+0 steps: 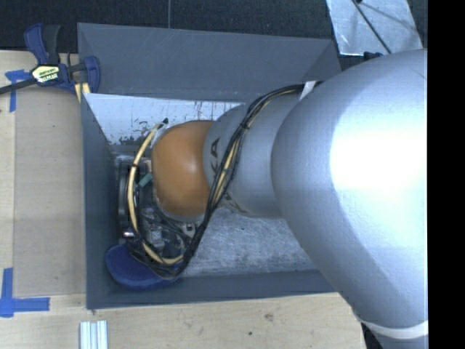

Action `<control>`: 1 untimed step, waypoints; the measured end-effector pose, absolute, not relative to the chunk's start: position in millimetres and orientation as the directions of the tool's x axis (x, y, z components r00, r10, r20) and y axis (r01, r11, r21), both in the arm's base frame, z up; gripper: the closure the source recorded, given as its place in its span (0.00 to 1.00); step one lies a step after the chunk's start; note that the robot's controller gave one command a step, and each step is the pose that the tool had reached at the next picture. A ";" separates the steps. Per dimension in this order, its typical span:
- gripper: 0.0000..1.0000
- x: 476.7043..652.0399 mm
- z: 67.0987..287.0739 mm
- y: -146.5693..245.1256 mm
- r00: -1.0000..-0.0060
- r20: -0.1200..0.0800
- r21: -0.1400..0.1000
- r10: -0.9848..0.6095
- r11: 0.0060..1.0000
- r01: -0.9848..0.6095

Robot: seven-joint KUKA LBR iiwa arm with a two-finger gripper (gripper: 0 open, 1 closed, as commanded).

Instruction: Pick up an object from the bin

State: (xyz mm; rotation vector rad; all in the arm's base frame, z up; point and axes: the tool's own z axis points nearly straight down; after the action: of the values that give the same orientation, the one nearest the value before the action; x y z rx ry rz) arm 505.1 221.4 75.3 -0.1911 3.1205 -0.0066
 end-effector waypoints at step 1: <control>1.00 501.9 213.1 221.2 -0.992 -0.011 0.003 -0.129 0.992 -0.129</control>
Offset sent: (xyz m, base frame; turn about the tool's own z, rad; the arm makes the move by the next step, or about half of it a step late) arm -0.0055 -0.0012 0.1324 -0.0072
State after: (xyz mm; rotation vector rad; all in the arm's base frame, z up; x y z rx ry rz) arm 501.9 221.2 213.1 -0.2020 3.1244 0.0054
